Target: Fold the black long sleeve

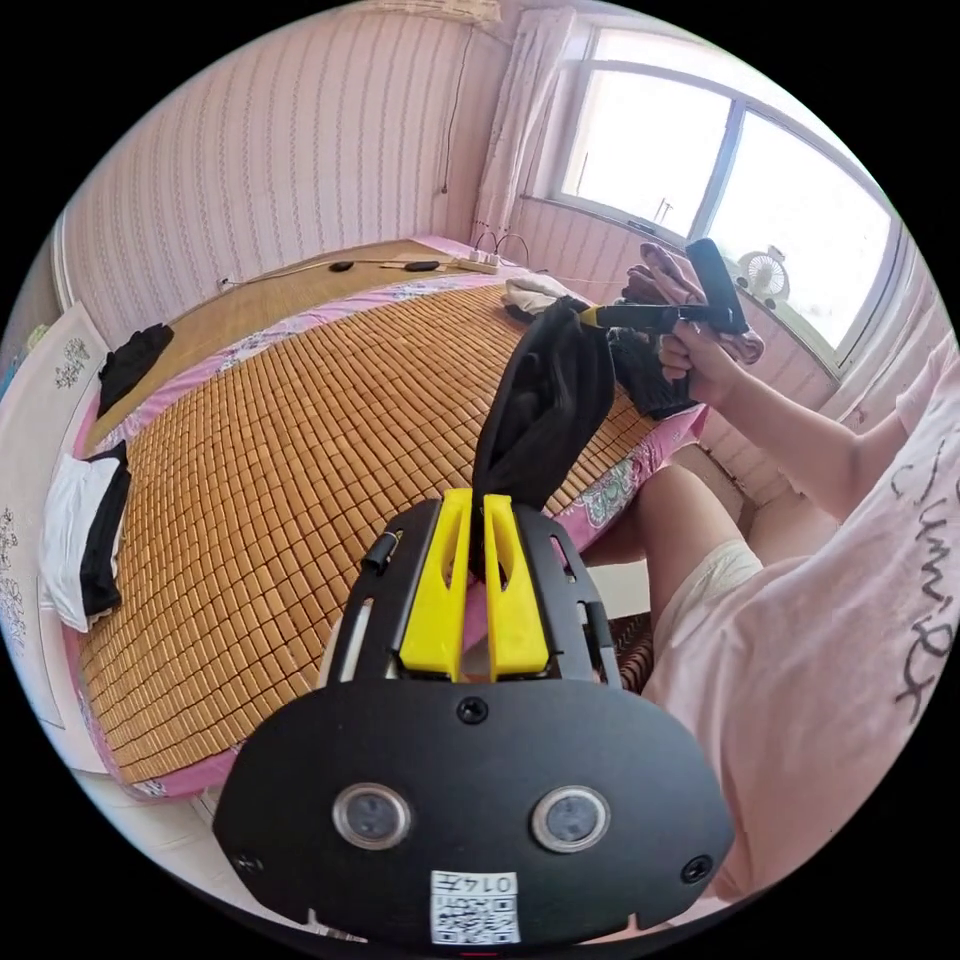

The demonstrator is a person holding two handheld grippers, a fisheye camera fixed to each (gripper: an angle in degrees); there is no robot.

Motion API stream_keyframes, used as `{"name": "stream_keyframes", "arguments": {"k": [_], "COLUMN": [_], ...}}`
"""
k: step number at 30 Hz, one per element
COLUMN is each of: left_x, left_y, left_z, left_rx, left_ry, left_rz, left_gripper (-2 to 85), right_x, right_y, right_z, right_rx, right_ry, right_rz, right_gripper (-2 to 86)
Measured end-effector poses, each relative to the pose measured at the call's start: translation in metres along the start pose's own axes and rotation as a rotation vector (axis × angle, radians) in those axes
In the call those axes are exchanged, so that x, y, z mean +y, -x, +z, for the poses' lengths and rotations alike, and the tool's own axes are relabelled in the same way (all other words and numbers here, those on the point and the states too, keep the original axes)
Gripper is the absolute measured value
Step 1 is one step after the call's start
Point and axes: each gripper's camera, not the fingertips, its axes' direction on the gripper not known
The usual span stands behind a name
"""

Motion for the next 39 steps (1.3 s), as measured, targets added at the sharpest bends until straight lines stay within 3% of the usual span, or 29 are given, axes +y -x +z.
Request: {"name": "stream_keyframes", "arguments": {"k": [6, 13, 17, 19, 21, 22, 25, 30, 34, 39], "left_x": [-0.098, -0.255, -0.353, -0.394, -0.418, -0.422, -0.384, -0.235, -0.075, 0.089], "left_y": [-0.006, -0.046, -0.064, -0.065, -0.054, -0.037, 0.0, 0.042, 0.077, 0.12], "left_z": [-0.008, 0.071, 0.144, 0.191, 0.238, 0.263, 0.295, 0.266, 0.159, 0.03], "left_rx": [-0.024, 0.119, 0.26, 0.23, 0.143, 0.117, 0.163, 0.168, 0.121, -0.053], "left_ry": [-0.105, -0.182, -0.201, -0.167, -0.108, -0.038, 0.06, 0.177, 0.149, 0.087], "left_rz": [0.146, 0.301, 0.255, 0.216, 0.137, 0.034, -0.022, 0.04, -0.062, -0.341], "left_gripper": [-0.6, -0.5, -0.1, 0.3, 0.0, -0.3, -0.6, -0.7, -0.8, -0.8], "right_x": [-0.031, -0.112, -0.172, -0.22, -0.239, -0.243, -0.24, -0.193, -0.1, -0.03], "right_y": [-0.043, -0.157, -0.241, -0.317, -0.357, -0.366, -0.337, -0.209, -0.089, 0.027], "right_z": [-0.058, -0.179, -0.22, -0.214, -0.213, -0.212, -0.199, -0.156, -0.11, -0.045], "right_rx": [0.13, 0.344, 0.496, 0.633, 0.754, 0.707, 0.538, 0.495, 0.268, 0.003], "right_ry": [-0.064, 0.009, 0.135, 0.278, 0.251, 0.195, 0.061, 0.099, 0.132, 0.307], "right_rz": [-0.007, 0.066, 0.149, 0.23, 0.395, 0.45, 0.363, 0.031, -0.048, 0.048], "right_gripper": [2.3, 2.6, 3.2, 4.2, 5.2, 6.8, 10.2, 10.6, 10.1, 11.2]}}
